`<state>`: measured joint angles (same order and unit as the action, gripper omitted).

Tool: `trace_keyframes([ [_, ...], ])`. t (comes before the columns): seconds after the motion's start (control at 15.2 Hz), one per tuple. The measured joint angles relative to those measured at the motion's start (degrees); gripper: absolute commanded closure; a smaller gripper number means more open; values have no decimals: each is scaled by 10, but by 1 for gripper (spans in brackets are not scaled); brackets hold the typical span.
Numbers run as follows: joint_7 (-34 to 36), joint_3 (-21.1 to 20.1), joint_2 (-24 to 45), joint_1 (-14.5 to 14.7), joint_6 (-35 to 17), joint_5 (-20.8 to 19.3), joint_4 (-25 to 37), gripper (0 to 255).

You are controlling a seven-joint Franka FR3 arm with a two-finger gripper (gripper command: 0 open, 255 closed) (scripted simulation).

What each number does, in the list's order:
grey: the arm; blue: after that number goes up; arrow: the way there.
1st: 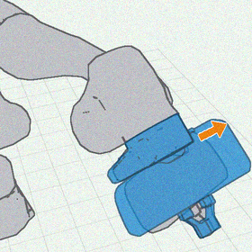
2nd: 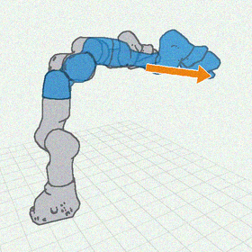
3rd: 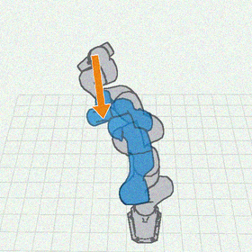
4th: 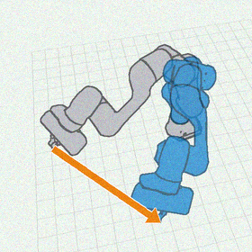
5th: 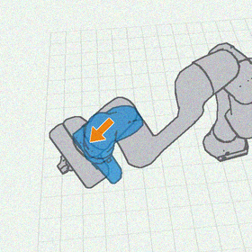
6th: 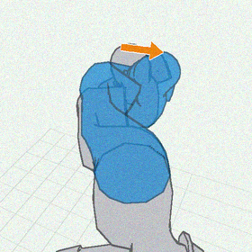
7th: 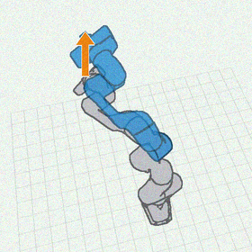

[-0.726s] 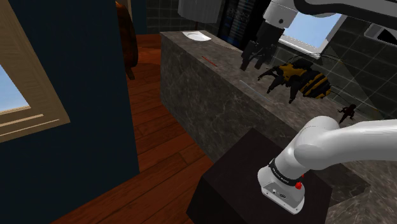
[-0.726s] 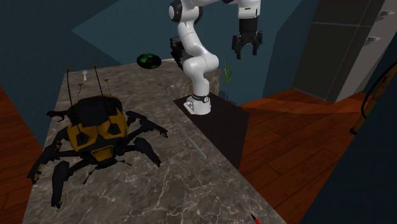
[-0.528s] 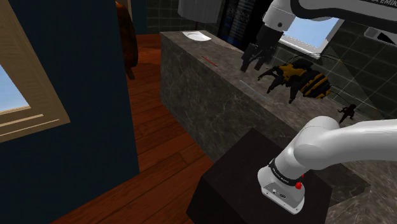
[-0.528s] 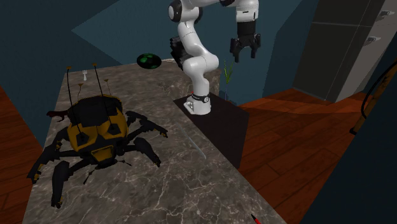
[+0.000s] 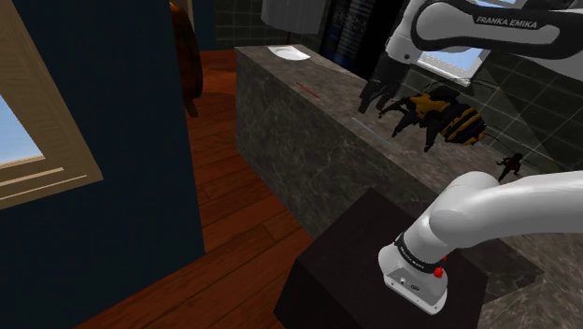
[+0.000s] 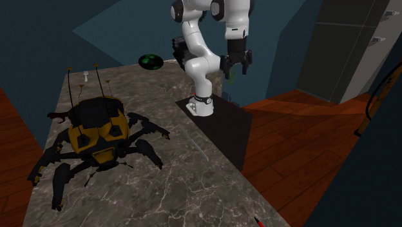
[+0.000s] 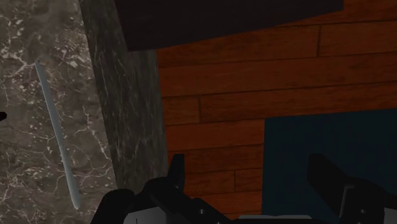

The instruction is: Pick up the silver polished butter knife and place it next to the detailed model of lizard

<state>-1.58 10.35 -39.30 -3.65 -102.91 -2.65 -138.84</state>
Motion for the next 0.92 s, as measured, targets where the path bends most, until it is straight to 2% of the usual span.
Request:
trace_keyframes([
  [0.46,-88,76,75,-23,-79,-39,-3,0],
  [0.92,-175,148,179,-31,-157,-45,27,0],
])
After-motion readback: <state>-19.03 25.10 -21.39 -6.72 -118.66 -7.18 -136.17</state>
